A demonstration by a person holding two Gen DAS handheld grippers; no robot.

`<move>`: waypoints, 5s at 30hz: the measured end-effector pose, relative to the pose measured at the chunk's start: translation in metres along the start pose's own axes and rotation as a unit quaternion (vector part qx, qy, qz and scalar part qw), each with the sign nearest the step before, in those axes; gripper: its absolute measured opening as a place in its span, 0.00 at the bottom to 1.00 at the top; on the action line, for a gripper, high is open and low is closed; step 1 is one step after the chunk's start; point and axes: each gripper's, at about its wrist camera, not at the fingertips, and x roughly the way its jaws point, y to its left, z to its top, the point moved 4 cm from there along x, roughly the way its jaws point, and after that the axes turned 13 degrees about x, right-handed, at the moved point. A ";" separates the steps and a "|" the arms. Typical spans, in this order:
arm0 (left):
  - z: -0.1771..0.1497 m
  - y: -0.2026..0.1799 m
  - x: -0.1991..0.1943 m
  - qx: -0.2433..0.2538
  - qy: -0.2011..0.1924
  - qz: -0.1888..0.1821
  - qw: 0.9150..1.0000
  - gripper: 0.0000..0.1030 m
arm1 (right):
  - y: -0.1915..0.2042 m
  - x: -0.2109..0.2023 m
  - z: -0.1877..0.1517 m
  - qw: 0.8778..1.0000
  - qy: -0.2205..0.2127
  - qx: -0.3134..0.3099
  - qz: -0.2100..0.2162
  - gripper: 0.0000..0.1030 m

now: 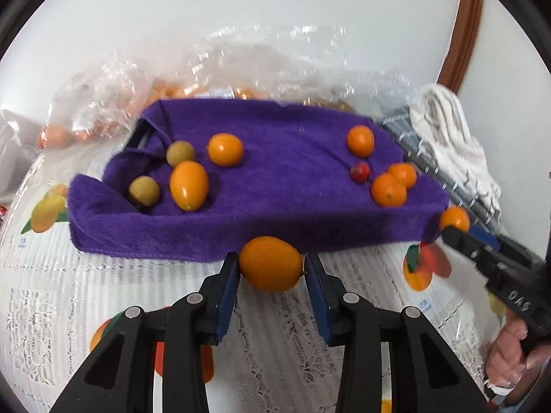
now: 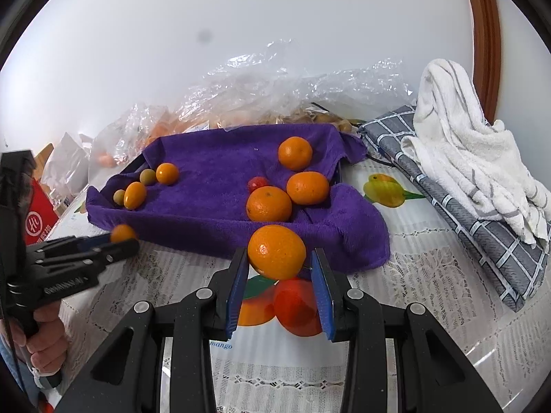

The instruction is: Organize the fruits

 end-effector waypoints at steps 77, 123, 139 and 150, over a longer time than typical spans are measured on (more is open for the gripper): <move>0.012 0.092 -0.052 -0.110 -0.077 0.102 0.986 0.36 | 0.002 0.007 0.068 1.000 -0.029 0.002 0.001 0.36; 0.050 0.032 0.039 -0.048 0.039 -0.005 0.998 0.54 | 0.000 0.044 0.080 0.999 0.014 0.013 0.040 0.31; 0.052 0.025 -0.054 -0.026 -0.012 0.050 0.998 0.61 | 0.010 -0.043 0.060 1.000 -0.003 -0.003 -0.028 0.36; 0.010 -0.013 -0.155 -0.005 -0.041 0.086 0.995 0.68 | 0.014 -0.144 0.031 0.999 -0.022 0.002 -0.043 0.51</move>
